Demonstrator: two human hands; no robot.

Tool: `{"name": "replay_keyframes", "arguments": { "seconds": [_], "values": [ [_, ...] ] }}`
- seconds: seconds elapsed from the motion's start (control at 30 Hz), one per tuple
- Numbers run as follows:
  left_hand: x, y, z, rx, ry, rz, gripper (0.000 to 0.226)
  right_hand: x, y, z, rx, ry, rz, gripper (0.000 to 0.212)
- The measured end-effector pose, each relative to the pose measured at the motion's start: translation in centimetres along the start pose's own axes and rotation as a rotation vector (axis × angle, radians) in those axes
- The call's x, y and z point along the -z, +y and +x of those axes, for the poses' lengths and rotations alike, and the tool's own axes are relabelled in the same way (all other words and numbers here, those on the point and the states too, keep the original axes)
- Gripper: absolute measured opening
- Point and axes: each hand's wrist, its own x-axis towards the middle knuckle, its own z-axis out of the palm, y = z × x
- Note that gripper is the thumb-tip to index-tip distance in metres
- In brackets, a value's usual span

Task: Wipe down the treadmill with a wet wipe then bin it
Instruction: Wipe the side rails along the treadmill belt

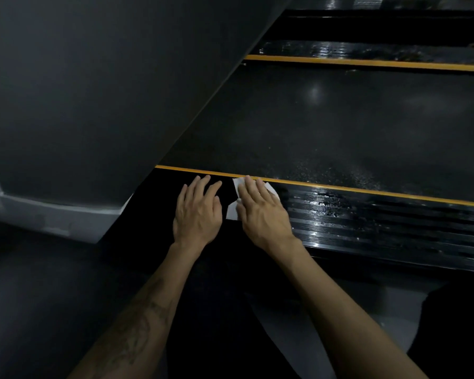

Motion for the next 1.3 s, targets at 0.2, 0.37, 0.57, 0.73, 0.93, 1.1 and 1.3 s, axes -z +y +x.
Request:
{"name": "replay_keyframes", "arguments": {
  "seconds": [0.2,0.37,0.57,0.73,0.93,1.1,1.3],
  "values": [
    [-0.1,0.1,-0.1,-0.043,0.021,-0.012,0.044,0.4,2.3,-1.4,-0.187,0.044,0.010,0.060],
    [0.3,0.2,-0.1,-0.103,0.014,-0.031,0.047,-1.0,0.0,-2.1,0.022,0.050,0.027,0.069],
    [0.5,0.6,0.4,-0.039,-0.021,-0.069,0.036,-0.1,2.6,-3.6,-0.073,0.077,0.009,0.070],
    [0.5,1.7,0.4,0.009,-0.017,-0.058,0.035,-0.7,0.2,-2.0,-0.059,0.074,0.036,0.081],
    [-0.1,1.8,-0.1,0.010,0.027,-0.029,0.040,-0.6,2.7,-3.7,0.014,0.127,0.015,0.066],
    [0.1,2.1,-0.3,0.014,0.034,-0.035,0.047,-0.3,1.2,-1.9,-0.034,0.082,-0.010,0.070],
    [0.1,1.9,-0.2,0.023,0.053,-0.046,0.047,-0.1,1.4,-1.9,0.020,0.141,-0.089,0.057]
  ]
}}
